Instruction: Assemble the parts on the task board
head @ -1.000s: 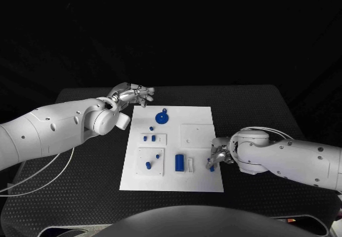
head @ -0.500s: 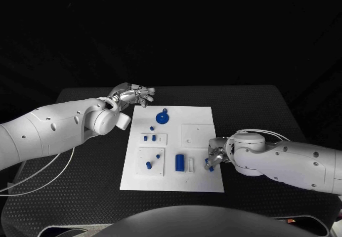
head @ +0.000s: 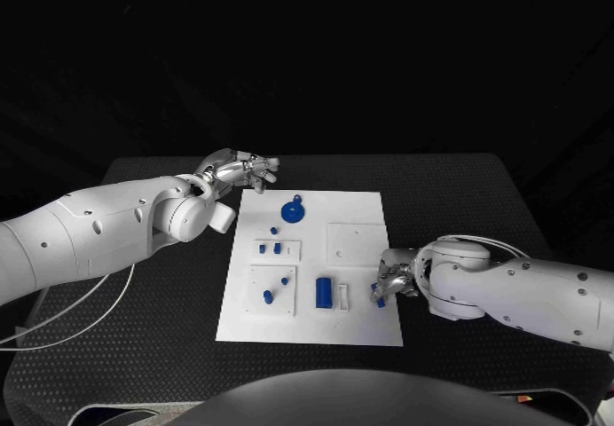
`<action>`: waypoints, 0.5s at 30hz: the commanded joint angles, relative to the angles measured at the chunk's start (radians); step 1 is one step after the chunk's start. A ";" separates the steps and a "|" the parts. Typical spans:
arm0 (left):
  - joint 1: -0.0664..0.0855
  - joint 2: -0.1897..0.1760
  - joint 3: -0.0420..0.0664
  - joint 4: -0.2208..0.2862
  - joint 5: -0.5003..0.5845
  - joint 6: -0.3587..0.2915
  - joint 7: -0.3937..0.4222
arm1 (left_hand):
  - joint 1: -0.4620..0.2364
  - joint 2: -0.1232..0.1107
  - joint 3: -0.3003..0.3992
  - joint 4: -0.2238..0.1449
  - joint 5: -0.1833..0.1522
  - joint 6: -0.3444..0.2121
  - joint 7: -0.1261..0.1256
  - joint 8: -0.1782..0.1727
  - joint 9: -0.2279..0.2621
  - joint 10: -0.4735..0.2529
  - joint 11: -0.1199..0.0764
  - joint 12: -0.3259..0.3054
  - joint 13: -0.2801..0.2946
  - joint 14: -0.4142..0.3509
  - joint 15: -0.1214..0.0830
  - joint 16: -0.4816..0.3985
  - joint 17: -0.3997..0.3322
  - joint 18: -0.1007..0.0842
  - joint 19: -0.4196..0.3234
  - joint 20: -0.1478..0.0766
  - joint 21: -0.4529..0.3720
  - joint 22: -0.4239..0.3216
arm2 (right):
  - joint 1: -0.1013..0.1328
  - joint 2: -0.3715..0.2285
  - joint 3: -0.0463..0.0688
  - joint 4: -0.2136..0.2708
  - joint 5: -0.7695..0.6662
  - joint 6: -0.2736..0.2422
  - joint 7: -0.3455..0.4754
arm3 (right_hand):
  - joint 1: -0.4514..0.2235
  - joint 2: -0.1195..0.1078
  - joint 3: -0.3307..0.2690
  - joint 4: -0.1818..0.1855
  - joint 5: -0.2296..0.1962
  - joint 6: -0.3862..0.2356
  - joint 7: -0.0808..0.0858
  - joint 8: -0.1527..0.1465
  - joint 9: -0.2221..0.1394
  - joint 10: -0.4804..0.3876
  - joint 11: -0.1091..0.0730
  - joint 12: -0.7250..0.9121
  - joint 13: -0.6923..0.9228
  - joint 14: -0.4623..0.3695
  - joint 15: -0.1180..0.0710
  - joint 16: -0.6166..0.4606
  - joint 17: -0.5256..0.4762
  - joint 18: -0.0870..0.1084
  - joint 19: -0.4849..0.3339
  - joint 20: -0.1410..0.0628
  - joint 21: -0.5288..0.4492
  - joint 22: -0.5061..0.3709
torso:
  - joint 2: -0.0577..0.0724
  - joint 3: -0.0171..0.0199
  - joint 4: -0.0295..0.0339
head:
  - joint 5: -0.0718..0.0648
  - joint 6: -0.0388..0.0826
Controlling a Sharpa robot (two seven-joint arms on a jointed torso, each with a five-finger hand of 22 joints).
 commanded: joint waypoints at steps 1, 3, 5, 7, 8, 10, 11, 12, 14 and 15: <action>0.001 0.001 0.001 0.003 -0.005 0.016 0.004 | 0.002 -0.005 -0.001 0.005 -0.004 -0.006 0.003 -0.004 0.001 -0.009 0.000 -0.004 -0.001 -0.007 -0.001 -0.007 0.001 0.013 -0.007 -0.038 -0.004 0.018 | -0.001 0.005 -0.006 -0.009 0.309 -0.057 0.014 | 0.013 0.027 0.044 -0.053 0.006 -0.019 0.021 -0.122 -0.012 0.000 0.005 -0.009 0.001 -0.003 0.003 -0.006 -0.002 0.023 0.000 0.007 0.004 -0.001 | 0.000 -0.0002 -0.0011 | 0.003 0.000; 0.001 0.002 0.001 0.003 -0.005 0.018 0.004 | 0.002 -0.005 -0.001 0.005 -0.005 -0.006 0.003 -0.004 0.001 -0.009 0.000 -0.004 -0.001 -0.007 -0.001 -0.007 0.001 0.013 -0.007 -0.038 -0.004 0.018 | 0.001 0.008 -0.006 -0.008 0.341 -0.077 0.015 | -0.004 0.023 0.016 -0.061 0.010 -0.023 0.022 -0.123 -0.012 -0.002 0.006 -0.010 0.002 -0.003 0.003 -0.006 -0.003 0.023 0.000 0.007 0.006 -0.002 | 0.000 0.0000 -0.0007 | 0.002 0.000; 0.001 0.002 0.001 0.004 -0.006 0.018 0.004 | 0.002 -0.005 -0.001 0.005 -0.005 -0.006 0.002 -0.004 0.001 -0.009 0.000 -0.004 -0.001 -0.007 -0.001 -0.007 0.001 0.013 -0.007 -0.038 -0.004 0.018 | 0.002 0.011 -0.006 -0.005 0.359 -0.093 0.016 | -0.005 0.022 0.012 -0.062 0.007 -0.024 0.022 -0.123 -0.011 -0.002 0.005 -0.010 0.002 -0.004 0.003 -0.006 -0.003 0.023 0.000 0.006 0.006 -0.002 | 0.000 0.0004 -0.0001 | 0.002 0.000; 0.001 0.002 0.001 0.004 -0.006 0.018 0.004 | 0.002 -0.006 -0.001 0.005 -0.005 -0.006 0.002 -0.004 0.001 -0.009 0.000 -0.004 -0.001 -0.007 -0.001 -0.007 0.001 0.013 -0.007 -0.038 -0.004 0.018 | 0.002 0.012 -0.006 -0.002 0.371 -0.108 0.016 | -0.005 0.021 0.011 -0.063 0.007 -0.023 0.021 -0.123 -0.011 -0.002 0.005 -0.010 0.002 -0.003 0.003 -0.006 -0.003 0.023 0.000 0.006 0.006 -0.002 | 0.001 0.0006 0.0007 | 0.002 0.000; 0.001 0.001 0.001 0.004 -0.006 0.018 0.003 | 0.002 -0.006 -0.001 0.005 -0.005 -0.006 0.002 -0.004 0.001 -0.009 0.000 -0.004 -0.001 -0.007 -0.001 -0.007 0.001 0.013 -0.007 -0.038 -0.004 0.018 | 0.002 0.012 -0.006 -0.001 0.379 -0.111 0.015 | -0.007 0.020 0.008 -0.063 0.006 -0.023 0.021 -0.123 -0.011 -0.002 0.005 -0.010 0.002 -0.003 0.002 -0.006 -0.003 0.023 0.001 0.005 0.006 -0.003 | 0.001 0.0006 0.0010 | 0.002 0.000; 0.002 0.001 0.001 0.004 -0.006 0.019 0.003 | 0.002 -0.006 -0.001 0.006 -0.005 -0.005 0.002 -0.004 0.001 -0.009 0.000 -0.004 -0.001 -0.007 -0.001 -0.007 0.001 0.013 -0.006 -0.038 -0.004 0.018 | 0.003 0.014 -0.006 0.002 0.397 -0.108 0.016 | -0.009 0.018 0.003 -0.062 0.004 -0.022 0.021 -0.122 -0.011 -0.001 0.005 -0.010 0.002 -0.003 0.002 -0.006 -0.003 0.023 0.002 0.005 0.006 -0.003 | 0.001 0.0002 0.0011 | 0.001 0.000; 0.002 0.000 0.001 0.004 -0.006 0.019 0.003 | 0.002 -0.006 -0.001 0.006 -0.005 -0.005 0.002 -0.004 0.001 -0.009 0.000 -0.004 -0.001 -0.007 -0.001 -0.007 0.001 0.013 -0.006 -0.038 -0.004 0.018 | 0.003 0.016 -0.006 0.003 0.410 -0.109 0.016 | -0.010 0.017 0.000 -0.061 0.002 -0.022 0.021 -0.122 -0.011 -0.001 0.005 -0.010 0.002 -0.003 0.002 -0.006 -0.003 0.023 0.002 0.004 0.006 -0.004 | 0.001 0.0001 0.0012 | 0.001 0.000; 0.002 0.000 0.001 0.005 -0.007 0.019 0.003 | 0.002 -0.006 -0.001 0.006 -0.005 -0.005 0.002 -0.004 0.001 -0.009 0.000 -0.004 -0.001 -0.007 -0.001 -0.007 0.001 0.013 -0.006 -0.038 -0.004 0.018 | 0.003 0.017 -0.006 0.005 0.414 -0.111 0.016 | -0.011 0.017 -0.004 -0.060 -0.009 -0.023 0.020 -0.122 -0.011 -0.001 0.004 -0.010 0.002 -0.002 0.001 -0.006 -0.004 0.023 0.002 0.003 0.006 -0.005 | 0.000 0.0000 0.0007 | 0.001 0.000; 0.002 0.000 0.001 0.005 -0.007 0.019 0.002 | 0.002 -0.006 -0.001 0.006 -0.005 -0.005 0.002 -0.004 0.001 -0.009 0.000 -0.004 -0.001 -0.007 -0.001 -0.007 0.001 0.013 -0.006 -0.038 -0.004 0.018 | 0.003 0.022 -0.006 0.009 0.417 -0.121 0.019 | -0.012 0.011 -0.015 -0.056 -0.070 -0.025 0.020 -0.124 -0.011 -0.002 0.005 -0.012 0.003 -0.003 0.001 -0.006 -0.005 0.023 0.002 0.001 0.004 -0.008 | 0.000 -0.0002 0.0002 | 0.000 0.000; 0.002 0.000 0.001 0.005 -0.007 0.019 0.002 | 0.002 -0.006 -0.001 0.006 -0.005 -0.005 0.002 -0.004 0.001 -0.009 0.000 -0.004 -0.001 -0.007 -0.001 -0.007 0.001 0.013 -0.007 -0.038 -0.004 0.018 | 0.003 0.025 -0.006 0.011 0.417 -0.125 0.020 | -0.015 0.006 -0.023 -0.054 -0.100 -0.025 0.020 -0.124 -0.011 -0.003 0.005 -0.012 0.004 -0.003 0.001 -0.006 -0.005 0.023 0.002 0.000 0.004 -0.009 | 0.000 -0.0001 -0.0001 | -0.001 0.000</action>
